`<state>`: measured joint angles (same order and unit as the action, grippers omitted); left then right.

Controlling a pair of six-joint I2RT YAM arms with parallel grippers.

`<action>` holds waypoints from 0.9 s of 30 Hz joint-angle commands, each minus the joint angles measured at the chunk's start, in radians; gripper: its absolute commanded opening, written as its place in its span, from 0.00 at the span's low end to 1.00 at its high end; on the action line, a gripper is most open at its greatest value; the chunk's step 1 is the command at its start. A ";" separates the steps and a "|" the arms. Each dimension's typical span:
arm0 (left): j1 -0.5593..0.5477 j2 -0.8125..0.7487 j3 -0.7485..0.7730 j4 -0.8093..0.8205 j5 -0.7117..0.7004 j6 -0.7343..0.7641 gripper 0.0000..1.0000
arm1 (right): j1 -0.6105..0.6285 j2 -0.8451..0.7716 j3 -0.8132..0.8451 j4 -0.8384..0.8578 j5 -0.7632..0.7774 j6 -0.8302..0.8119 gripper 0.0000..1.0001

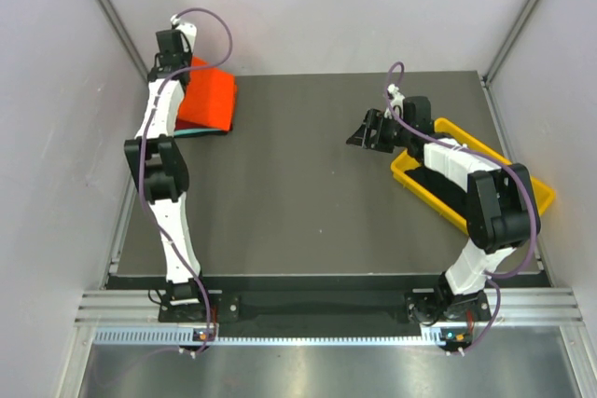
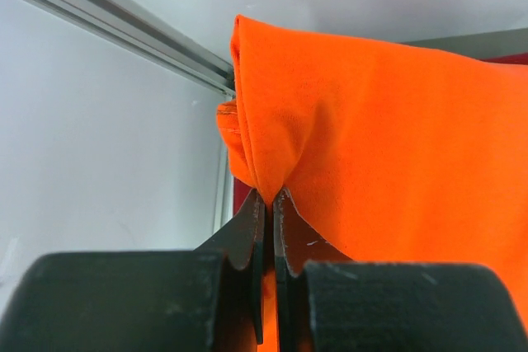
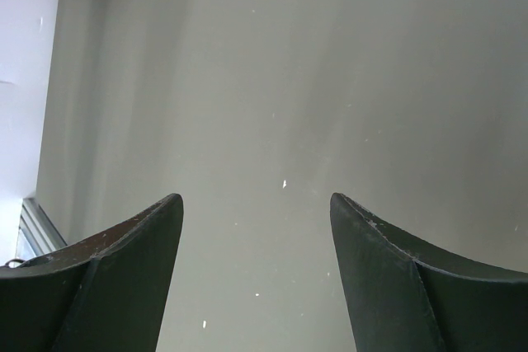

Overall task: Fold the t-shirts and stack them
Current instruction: Neatly place the folded tshirt to the corner

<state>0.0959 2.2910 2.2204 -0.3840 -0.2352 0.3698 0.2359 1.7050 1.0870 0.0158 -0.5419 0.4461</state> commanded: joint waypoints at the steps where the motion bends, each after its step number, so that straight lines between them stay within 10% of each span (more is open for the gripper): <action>1: 0.019 0.025 -0.004 0.120 -0.027 -0.011 0.00 | 0.013 -0.002 0.016 0.038 0.008 -0.020 0.72; 27: 0.068 0.120 -0.022 0.134 -0.130 -0.107 0.02 | 0.013 0.027 0.024 0.042 0.007 -0.020 0.73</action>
<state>0.1432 2.4062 2.1857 -0.2916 -0.3191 0.2955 0.2359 1.7290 1.0874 0.0181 -0.5358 0.4458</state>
